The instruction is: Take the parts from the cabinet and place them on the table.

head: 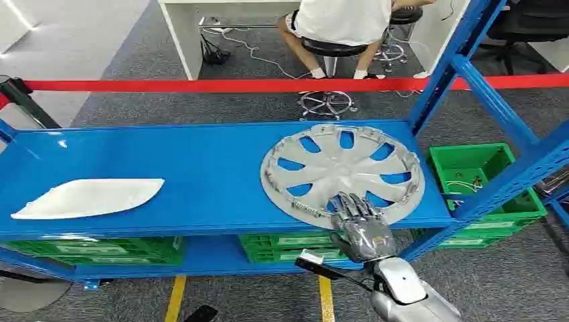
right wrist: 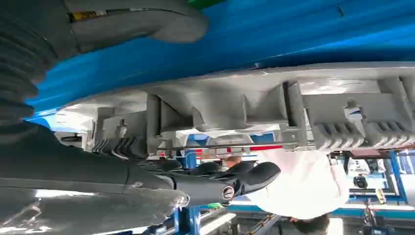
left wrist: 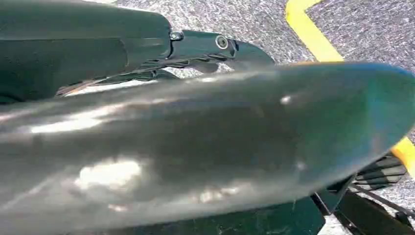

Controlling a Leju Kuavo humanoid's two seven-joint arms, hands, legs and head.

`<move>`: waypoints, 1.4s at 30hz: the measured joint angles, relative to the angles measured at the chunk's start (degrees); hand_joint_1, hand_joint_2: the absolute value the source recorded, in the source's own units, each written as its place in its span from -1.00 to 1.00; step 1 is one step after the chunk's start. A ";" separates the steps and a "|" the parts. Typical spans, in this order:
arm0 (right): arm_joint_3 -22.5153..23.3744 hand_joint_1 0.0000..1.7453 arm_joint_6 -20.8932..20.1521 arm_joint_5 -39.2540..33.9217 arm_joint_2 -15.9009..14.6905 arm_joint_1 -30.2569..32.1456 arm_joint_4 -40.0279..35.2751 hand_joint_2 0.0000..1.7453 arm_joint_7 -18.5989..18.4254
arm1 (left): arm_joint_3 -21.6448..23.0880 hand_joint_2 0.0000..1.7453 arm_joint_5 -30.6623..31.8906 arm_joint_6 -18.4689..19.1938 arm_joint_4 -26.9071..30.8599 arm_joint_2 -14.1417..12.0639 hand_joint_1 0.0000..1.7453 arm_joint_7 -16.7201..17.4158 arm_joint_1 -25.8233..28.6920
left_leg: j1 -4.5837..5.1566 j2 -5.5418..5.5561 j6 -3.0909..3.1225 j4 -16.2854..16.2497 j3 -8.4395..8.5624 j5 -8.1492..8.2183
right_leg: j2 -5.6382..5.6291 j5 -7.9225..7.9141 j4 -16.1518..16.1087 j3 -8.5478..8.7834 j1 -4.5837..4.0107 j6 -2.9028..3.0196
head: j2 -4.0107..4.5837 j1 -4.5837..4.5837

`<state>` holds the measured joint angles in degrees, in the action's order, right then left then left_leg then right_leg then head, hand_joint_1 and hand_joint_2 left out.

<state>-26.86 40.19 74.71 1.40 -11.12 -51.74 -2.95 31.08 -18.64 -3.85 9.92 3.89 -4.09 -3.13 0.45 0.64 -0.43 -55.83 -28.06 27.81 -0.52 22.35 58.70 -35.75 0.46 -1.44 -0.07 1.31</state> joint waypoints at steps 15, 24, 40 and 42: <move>0.39 1.00 -6.97 -0.70 -0.87 -3.60 1.97 1.00 -2.08 | 0.02 -1.00 0.00 0.74 0.00 -0.33 -1.00 0.13 -0.07 | 0.01 -0.04 -0.01 0.00 0.38 0.01 | -0.10 -0.01 -0.06 0.33 -0.01 0.00 | 0.02 -0.02; 0.33 1.00 -10.73 -3.41 -1.33 -4.98 2.19 1.00 -1.20 | 0.09 -1.00 0.00 1.09 0.00 -0.55 -1.00 0.13 -0.11 | 0.00 -0.04 -0.09 0.00 0.62 -0.08 | -0.12 -0.17 -0.19 0.66 -0.03 0.02 | 0.02 0.00; 0.46 1.00 -4.67 -10.67 -2.32 -3.95 1.77 1.00 7.15 | 1.01 -1.00 0.00 1.16 0.00 -0.70 -1.00 0.00 -0.14 | -0.06 -0.03 -0.09 0.00 0.63 -0.06 | -0.11 -0.17 -0.21 0.68 -0.10 0.03 | 0.00 -0.02; 0.94 1.00 -1.34 -13.93 -2.51 -2.91 0.64 1.00 10.81 | 1.03 -1.00 0.02 1.16 0.00 -0.70 -1.00 -0.17 -0.12 | -0.05 0.01 -0.07 0.00 0.55 -0.06 | -0.05 -0.11 -0.21 0.67 -0.10 -0.04 | 0.02 0.02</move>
<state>-25.93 38.85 60.77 -1.11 -14.03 -51.09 7.86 32.11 -18.62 -2.69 9.92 3.19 -4.26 -3.25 0.40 0.65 -0.50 -55.83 -27.51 27.74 -0.56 22.25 58.49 -35.09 0.37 -1.48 -0.04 1.33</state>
